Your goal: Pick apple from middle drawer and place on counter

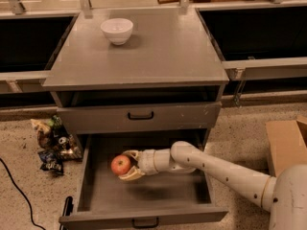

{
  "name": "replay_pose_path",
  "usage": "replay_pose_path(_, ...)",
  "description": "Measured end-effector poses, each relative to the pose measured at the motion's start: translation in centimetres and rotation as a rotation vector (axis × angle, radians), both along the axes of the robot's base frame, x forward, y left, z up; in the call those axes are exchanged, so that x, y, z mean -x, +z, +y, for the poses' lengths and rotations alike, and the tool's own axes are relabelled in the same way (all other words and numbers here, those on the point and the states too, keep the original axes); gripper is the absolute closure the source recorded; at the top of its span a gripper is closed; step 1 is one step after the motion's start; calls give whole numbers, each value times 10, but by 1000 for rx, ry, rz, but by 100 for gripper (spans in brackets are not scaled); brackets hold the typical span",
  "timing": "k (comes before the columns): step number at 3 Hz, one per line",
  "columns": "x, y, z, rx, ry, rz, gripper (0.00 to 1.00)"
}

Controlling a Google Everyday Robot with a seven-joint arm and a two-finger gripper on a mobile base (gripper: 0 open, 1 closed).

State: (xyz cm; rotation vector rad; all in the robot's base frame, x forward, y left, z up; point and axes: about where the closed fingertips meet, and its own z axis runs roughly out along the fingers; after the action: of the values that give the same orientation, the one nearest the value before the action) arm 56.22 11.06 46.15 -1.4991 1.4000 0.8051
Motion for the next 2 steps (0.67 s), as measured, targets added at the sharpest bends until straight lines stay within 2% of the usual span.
replay_pose_path(1,0,0,0,0,0,0,100)
replay_pose_path(2,18,32,-8,-45,22,17,100)
